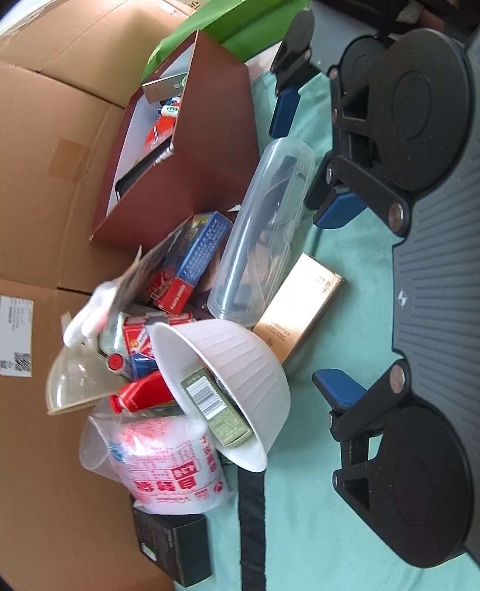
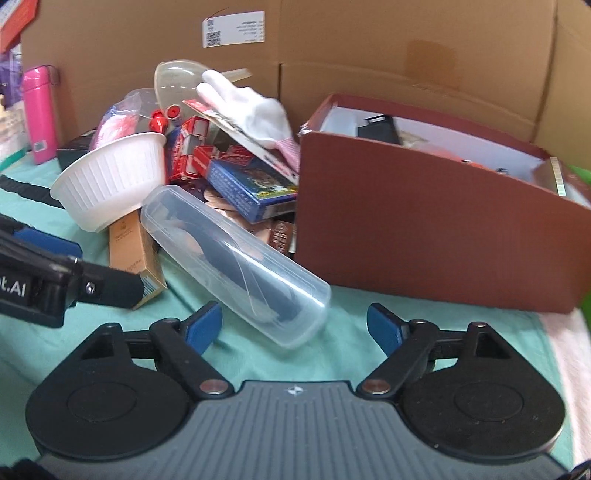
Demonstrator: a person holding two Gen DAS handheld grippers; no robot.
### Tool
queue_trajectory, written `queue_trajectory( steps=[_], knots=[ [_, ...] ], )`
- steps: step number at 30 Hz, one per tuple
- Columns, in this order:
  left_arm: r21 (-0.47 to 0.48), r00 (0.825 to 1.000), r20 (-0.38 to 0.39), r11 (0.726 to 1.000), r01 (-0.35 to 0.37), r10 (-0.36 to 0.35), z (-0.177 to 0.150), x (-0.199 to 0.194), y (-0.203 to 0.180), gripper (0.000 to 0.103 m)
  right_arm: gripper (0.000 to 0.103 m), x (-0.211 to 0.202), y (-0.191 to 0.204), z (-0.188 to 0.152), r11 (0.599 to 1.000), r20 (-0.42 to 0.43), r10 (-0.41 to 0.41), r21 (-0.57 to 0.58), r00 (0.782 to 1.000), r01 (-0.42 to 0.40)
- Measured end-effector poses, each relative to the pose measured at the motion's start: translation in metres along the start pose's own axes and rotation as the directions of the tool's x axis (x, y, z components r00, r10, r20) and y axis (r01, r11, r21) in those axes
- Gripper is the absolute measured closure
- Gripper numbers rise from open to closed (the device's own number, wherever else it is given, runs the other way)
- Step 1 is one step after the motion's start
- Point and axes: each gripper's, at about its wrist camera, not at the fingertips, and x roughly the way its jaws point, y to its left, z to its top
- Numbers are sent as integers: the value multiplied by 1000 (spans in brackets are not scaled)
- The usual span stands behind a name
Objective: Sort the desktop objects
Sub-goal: 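Grasp the clear plastic toothbrush case with the right gripper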
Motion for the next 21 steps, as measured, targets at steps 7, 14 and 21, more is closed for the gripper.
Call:
queue_trajectory(
  steps=[7, 14, 21],
  knots=[
    [-37, 1000, -13, 999, 16, -17, 1, -1, 12, 23, 50, -8, 9, -4, 999, -2, 30, -25, 1000, -30],
    [-51, 998, -7, 997, 61, -61, -7, -12, 13, 31, 61, -43, 31, -28, 997, -32, 75, 14, 997, -75],
    [-33, 996, 11, 995, 91, -90, -13, -22, 7, 30, 44, -68, 48, -37, 993, -10, 116, -11, 993, -116]
  ],
)
